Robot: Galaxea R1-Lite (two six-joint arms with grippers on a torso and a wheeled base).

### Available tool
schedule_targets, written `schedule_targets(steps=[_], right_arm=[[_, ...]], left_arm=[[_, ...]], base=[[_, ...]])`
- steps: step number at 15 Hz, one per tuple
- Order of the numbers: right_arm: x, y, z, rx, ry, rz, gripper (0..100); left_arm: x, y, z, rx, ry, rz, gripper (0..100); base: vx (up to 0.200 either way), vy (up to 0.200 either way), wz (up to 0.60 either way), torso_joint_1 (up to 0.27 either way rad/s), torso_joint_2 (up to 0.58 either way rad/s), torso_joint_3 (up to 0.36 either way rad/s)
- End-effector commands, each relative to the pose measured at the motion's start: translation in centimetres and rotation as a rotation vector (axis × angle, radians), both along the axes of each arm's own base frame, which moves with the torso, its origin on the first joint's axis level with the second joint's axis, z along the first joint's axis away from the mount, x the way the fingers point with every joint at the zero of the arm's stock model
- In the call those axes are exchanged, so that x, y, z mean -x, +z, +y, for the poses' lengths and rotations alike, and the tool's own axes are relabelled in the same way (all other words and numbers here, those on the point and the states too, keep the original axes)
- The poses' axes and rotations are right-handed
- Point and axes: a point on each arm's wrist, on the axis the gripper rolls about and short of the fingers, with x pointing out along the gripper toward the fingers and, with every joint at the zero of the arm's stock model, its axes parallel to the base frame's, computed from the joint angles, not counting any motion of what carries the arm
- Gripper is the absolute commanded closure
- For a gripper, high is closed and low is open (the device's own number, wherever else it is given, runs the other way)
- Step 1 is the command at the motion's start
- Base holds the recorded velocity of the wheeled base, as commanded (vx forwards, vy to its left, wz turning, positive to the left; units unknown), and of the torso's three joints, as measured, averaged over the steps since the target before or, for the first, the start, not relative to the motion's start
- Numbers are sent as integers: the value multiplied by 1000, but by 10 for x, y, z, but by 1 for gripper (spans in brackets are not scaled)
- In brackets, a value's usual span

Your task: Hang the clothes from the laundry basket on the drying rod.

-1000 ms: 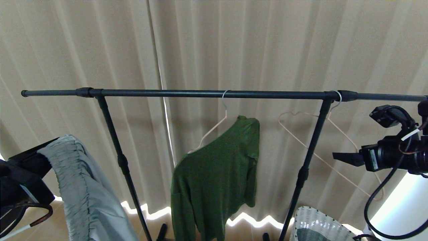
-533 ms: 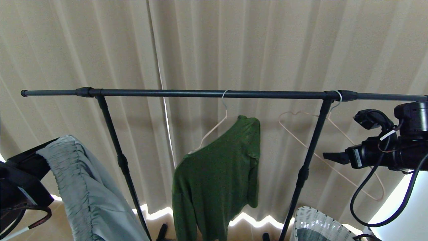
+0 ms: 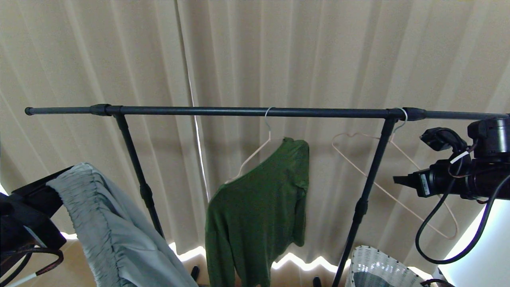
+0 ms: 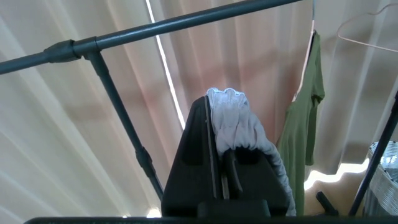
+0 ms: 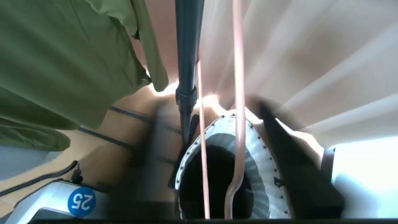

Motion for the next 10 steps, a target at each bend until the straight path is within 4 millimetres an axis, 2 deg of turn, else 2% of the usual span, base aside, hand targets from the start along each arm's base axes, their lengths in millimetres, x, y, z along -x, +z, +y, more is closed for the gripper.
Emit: schedule_targets(steps=[1, 7, 10], right_arm=[[1, 2, -1, 1, -2, -7, 100], [3, 5, -3, 3, -13, -21, 100], [14, 18, -6, 8, -31, -64, 100]], left_arm=[[0, 0, 0, 0, 0, 0, 100], [0, -1, 0, -1, 0, 5, 100], [0, -2, 0, -3, 4, 4, 100]], base=[[0, 0, 0, 0, 0, 0], [0, 0, 0, 0, 0, 0], [0, 0, 0, 0, 0, 0]])
